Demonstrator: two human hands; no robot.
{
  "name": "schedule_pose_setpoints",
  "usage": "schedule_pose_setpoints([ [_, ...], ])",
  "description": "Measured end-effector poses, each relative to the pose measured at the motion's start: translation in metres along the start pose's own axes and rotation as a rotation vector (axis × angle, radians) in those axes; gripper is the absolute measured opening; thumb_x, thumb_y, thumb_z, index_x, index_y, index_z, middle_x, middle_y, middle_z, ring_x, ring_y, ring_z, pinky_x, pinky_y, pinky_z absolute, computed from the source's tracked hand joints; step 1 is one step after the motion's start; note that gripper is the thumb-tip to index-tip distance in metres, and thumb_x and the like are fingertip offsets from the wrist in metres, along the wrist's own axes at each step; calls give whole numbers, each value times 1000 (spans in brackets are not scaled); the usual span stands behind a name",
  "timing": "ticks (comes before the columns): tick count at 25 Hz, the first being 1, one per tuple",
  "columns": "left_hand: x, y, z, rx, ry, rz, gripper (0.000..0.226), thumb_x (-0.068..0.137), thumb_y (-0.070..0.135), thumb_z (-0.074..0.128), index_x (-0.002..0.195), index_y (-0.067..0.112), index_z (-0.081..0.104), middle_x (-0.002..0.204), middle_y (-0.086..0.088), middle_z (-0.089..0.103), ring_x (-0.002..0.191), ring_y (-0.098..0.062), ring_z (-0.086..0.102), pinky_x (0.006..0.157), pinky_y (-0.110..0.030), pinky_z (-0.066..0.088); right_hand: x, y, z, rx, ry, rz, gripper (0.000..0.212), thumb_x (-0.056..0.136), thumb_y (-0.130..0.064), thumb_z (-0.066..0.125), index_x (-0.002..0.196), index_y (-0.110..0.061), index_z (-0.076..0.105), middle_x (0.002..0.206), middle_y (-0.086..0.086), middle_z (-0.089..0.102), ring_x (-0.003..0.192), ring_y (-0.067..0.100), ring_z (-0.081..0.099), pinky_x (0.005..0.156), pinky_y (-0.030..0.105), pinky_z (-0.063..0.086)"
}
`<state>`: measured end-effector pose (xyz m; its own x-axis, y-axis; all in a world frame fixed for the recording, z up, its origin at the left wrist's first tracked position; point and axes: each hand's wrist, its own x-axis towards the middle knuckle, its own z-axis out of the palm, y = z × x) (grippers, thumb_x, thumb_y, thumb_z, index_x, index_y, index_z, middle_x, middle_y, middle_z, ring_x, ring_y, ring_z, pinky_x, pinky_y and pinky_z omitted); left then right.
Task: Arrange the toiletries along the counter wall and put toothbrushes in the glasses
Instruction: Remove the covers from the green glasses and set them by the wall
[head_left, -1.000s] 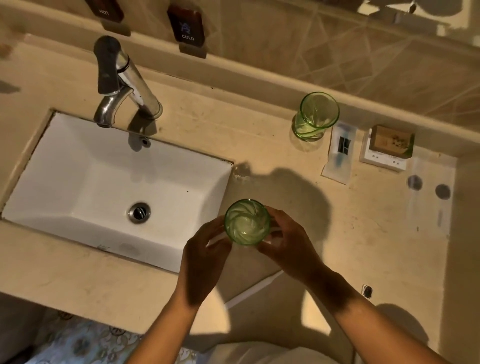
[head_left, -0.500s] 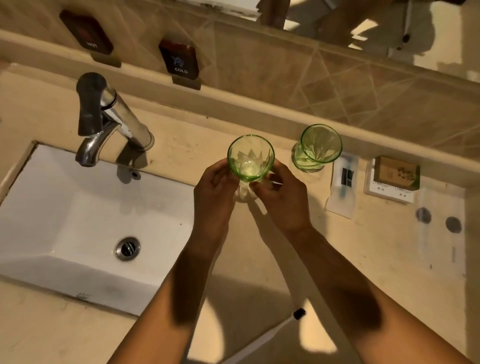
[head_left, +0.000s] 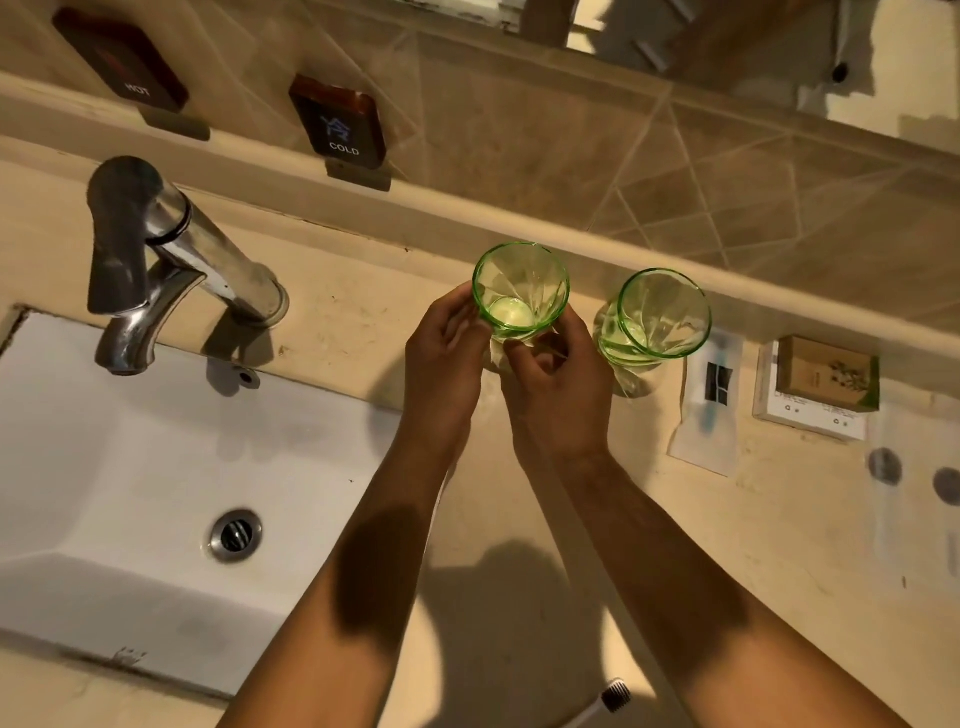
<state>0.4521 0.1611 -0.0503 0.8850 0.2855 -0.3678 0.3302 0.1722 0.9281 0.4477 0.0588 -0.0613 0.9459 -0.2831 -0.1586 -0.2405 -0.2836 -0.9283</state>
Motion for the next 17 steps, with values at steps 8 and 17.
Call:
schedule_pose_setpoints([
  [8, 10, 3, 9, 21, -55, -13, 38, 98, 8, 55, 133, 22, 62, 129, 7, 68, 116, -3, 64, 93, -20, 56, 11, 17, 11, 31, 59, 48, 52, 82, -26, 71, 131, -35, 57, 100, -2, 72, 85, 20, 69, 78, 46, 62],
  [17, -4, -13, 4, 278, -42, 148, 42, 101, 10, 53, 142, 16, 53, 140, 4, 60, 121, -3, 56, 88, 0, 44, -12, 21, -13, -27, -31, 77, 54, 90, -22, 65, 140, -33, 49, 125, -11, 65, 104, 7, 67, 84, 28, 59],
])
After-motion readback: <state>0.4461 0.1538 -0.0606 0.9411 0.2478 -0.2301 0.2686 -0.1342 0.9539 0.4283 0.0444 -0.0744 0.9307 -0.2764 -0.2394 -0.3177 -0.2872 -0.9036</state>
